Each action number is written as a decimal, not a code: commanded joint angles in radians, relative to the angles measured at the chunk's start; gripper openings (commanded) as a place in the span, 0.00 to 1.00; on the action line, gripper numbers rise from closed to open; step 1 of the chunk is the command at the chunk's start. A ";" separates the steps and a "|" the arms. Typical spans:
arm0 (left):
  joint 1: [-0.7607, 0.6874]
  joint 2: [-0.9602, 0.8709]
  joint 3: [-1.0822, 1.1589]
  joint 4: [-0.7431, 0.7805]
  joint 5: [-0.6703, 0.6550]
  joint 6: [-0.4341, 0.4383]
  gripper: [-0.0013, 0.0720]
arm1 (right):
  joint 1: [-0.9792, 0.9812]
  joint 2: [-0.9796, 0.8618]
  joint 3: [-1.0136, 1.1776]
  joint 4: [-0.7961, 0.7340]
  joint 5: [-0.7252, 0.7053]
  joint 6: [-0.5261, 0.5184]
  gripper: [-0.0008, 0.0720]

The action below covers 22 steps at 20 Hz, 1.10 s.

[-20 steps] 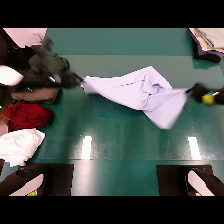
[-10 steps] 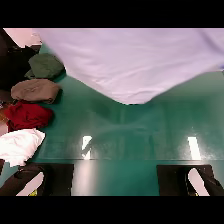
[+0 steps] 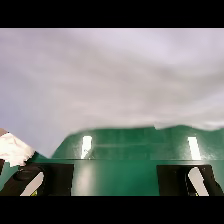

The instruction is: Fold the shirts.

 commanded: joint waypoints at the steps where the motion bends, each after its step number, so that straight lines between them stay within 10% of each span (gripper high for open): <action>1: 0.001 -0.032 -0.177 0.122 -0.069 -0.092 0.04 | -0.016 -0.058 -0.057 -0.004 0.171 0.056 0.03; 10: 0.001 -0.542 -0.491 0.099 -0.237 -0.082 0.05 | 0.337 -0.562 -0.419 -0.157 0.372 0.153 0.03; 22: 0.001 -0.748 -0.492 0.002 0.262 0.125 0.05 | 0.492 -0.898 -0.256 -0.167 -0.178 0.065 0.03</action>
